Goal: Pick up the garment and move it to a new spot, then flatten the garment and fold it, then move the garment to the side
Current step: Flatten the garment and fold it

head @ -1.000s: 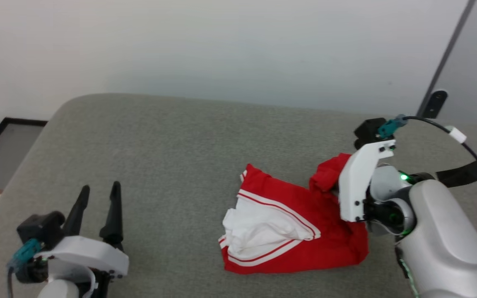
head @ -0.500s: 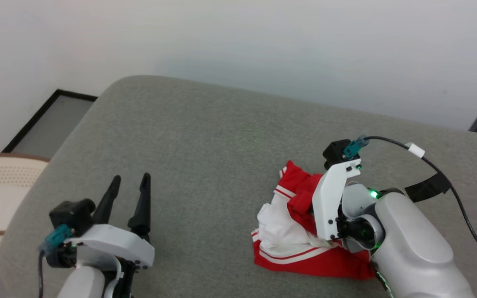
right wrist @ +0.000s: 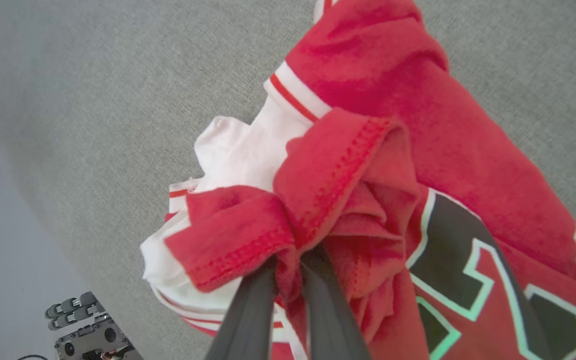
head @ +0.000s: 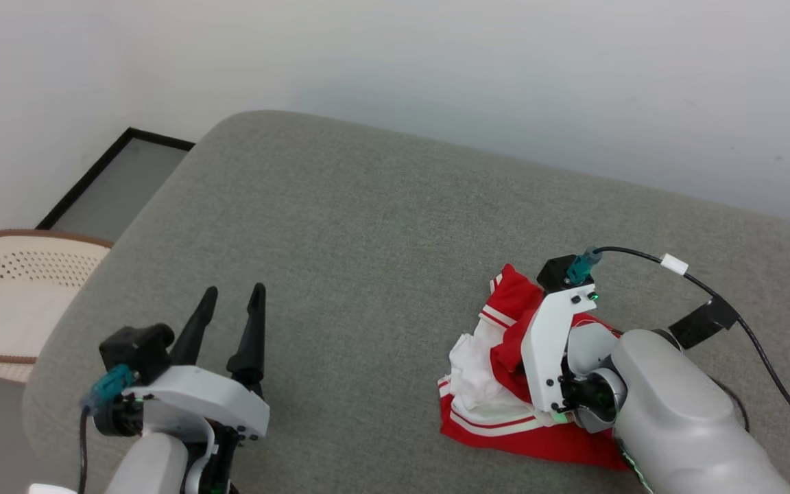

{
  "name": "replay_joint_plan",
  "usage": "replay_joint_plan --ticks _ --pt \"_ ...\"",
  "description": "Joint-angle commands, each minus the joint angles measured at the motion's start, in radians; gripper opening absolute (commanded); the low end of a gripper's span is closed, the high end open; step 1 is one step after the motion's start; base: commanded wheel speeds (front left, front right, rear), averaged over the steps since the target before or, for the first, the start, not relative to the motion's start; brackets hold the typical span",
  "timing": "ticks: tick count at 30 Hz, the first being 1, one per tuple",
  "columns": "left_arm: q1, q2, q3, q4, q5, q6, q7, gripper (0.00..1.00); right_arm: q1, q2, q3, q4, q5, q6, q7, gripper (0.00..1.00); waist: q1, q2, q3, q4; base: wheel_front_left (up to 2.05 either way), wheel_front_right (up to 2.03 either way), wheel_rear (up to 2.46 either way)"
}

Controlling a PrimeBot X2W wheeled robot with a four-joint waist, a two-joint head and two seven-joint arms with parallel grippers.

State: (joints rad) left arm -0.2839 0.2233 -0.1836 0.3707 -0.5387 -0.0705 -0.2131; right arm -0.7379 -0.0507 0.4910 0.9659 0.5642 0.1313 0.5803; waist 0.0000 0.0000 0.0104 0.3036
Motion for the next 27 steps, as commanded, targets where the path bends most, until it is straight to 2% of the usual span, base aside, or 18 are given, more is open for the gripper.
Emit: replay_joint_plan --ticks 1,4,6,8,9,10,11,20,27 --pt "-0.009 -0.003 -0.001 0.004 -0.006 -0.004 -0.003 1.00 -0.013 0.001 0.012 0.011 0.004 -0.001 -0.007 0.00 0.0000 0.0000 0.002 0.001 0.00 0.00 0.00" --pt "-0.020 -0.004 -0.004 0.013 -0.011 -0.008 -0.007 1.00 -0.035 0.000 0.046 0.050 0.021 -0.001 -0.007 0.00 0.0000 0.0000 0.006 0.001 0.00 0.00 0.00" --pt "-0.022 -0.003 -0.006 0.019 -0.008 -0.009 -0.008 1.00 -0.051 0.000 0.070 0.065 0.030 -0.001 -0.016 0.15 0.0000 0.0000 0.006 0.000 0.00 0.00 0.00" --pt "-0.026 -0.004 -0.008 0.024 -0.009 -0.010 -0.012 1.00 -0.058 0.000 0.092 0.074 0.045 -0.001 -0.018 0.35 0.0000 0.0000 0.005 0.000 0.00 0.00 0.00" --pt "-0.029 -0.003 -0.009 0.027 -0.010 -0.011 -0.012 1.00 -0.061 0.001 0.106 0.074 0.055 -0.001 -0.017 0.45 0.0000 0.0000 0.004 0.000 0.00 0.00 0.00" --pt "-0.031 -0.002 -0.010 0.029 -0.010 -0.012 -0.014 1.00 -0.065 0.001 0.120 0.072 0.067 -0.001 -0.014 0.67 0.0000 0.0000 0.003 0.001 0.00 0.00 0.00" --pt "-0.032 -0.001 -0.010 0.032 -0.011 -0.013 -0.015 1.00 -0.069 0.001 0.134 0.064 0.081 -0.001 -0.012 1.00 0.0000 0.0000 0.002 0.001 0.00 0.00 0.00" --pt "-0.012 0.018 0.008 0.034 -0.022 0.002 -0.018 1.00 -0.101 0.001 0.228 0.035 0.202 -0.001 0.010 1.00 0.0000 0.0000 -0.020 -0.009 0.00 0.00 0.00" --pt "0.029 0.044 0.044 0.015 -0.046 0.025 -0.019 1.00 -0.132 0.001 0.280 0.000 0.284 -0.001 -0.023 1.00 0.0000 0.0000 -0.041 -0.048 0.00 0.00 0.00"
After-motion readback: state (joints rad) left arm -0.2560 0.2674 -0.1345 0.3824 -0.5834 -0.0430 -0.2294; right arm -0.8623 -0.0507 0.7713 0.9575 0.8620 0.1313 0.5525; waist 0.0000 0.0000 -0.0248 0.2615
